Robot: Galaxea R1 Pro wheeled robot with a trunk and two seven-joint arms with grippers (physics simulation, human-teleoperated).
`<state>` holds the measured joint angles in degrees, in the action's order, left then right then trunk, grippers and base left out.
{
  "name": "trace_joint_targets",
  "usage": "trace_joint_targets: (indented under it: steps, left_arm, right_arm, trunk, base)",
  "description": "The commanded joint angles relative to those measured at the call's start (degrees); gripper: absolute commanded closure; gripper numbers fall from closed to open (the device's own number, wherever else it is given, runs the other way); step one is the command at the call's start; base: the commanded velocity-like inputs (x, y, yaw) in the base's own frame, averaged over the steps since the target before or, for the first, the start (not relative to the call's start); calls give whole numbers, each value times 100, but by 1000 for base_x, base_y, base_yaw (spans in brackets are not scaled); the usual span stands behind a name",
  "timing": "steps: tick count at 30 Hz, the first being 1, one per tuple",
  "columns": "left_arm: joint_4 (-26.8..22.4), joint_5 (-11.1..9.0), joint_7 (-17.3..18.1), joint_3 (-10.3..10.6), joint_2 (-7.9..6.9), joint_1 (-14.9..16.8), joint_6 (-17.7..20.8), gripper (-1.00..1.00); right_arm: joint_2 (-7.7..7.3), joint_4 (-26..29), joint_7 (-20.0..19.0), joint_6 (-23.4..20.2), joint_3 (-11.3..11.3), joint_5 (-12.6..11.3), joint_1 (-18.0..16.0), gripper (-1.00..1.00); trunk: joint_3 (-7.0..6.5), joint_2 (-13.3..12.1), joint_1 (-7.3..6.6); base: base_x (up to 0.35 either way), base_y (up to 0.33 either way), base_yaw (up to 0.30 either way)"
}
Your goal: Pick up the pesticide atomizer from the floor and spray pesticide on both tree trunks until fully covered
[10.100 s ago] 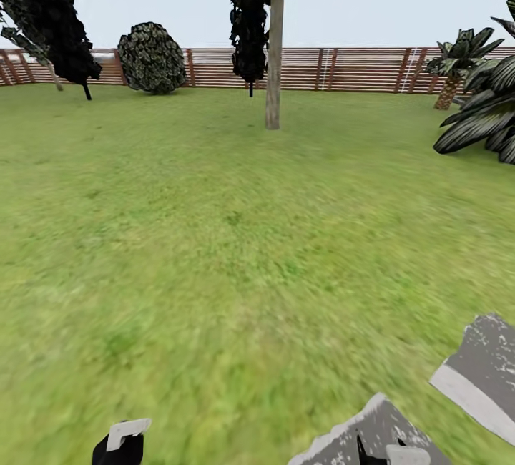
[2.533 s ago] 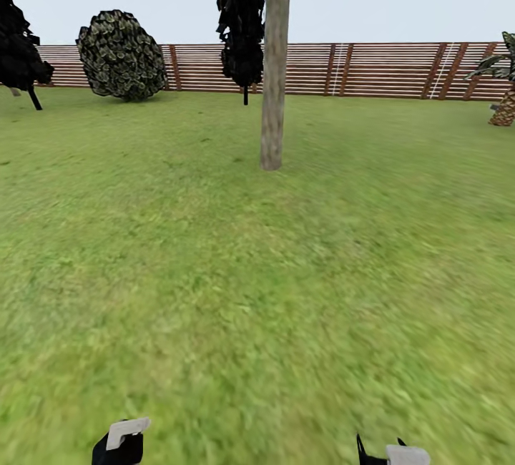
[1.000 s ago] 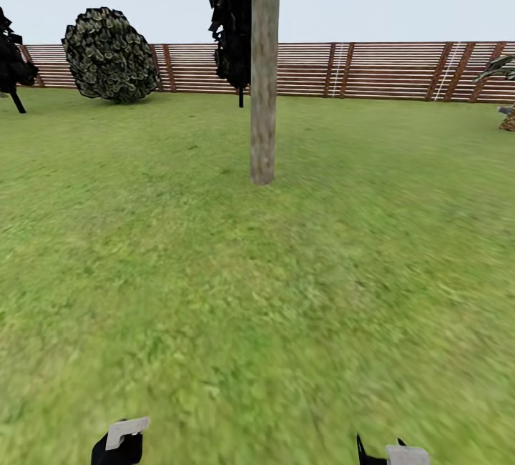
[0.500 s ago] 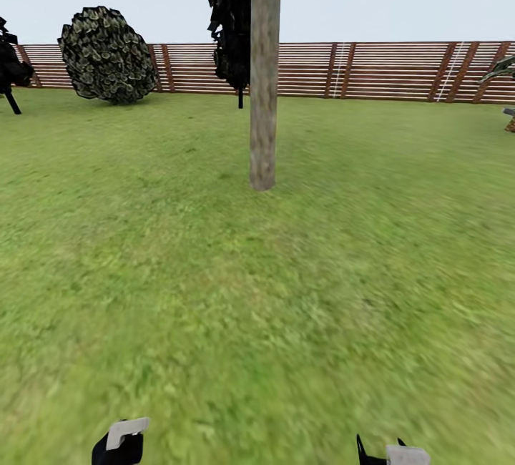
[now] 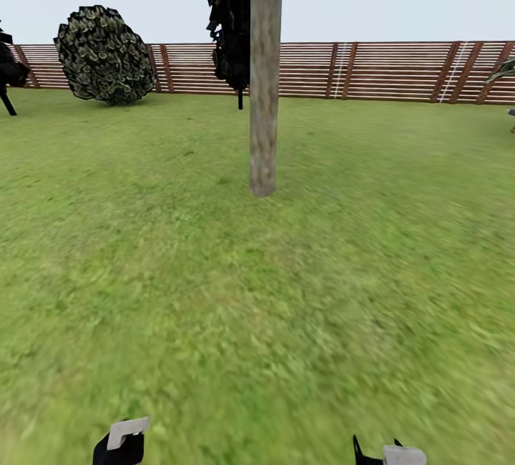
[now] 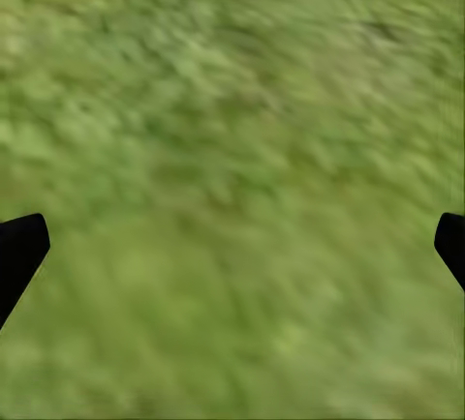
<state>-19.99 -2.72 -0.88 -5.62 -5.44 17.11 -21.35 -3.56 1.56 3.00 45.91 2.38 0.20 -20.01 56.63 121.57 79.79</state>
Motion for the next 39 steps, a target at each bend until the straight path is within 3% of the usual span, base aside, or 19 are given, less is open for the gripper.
trace_joint_targets:
  steps: [1,39]
  left_arm:
    - [4,-27,-6,10,-1,3,-19,100]
    - [4,-20,0,8,-1,1,-19,100]
  right_arm:
    - [8,-5,-2,16,24,2,-3,-100]
    - [42,3,10,32,26,-5,32,-100]
  trunk:
    - [5,1,3]
    - [5,1,3]
  base:
    - [340,0,0]
    - [340,0,0]
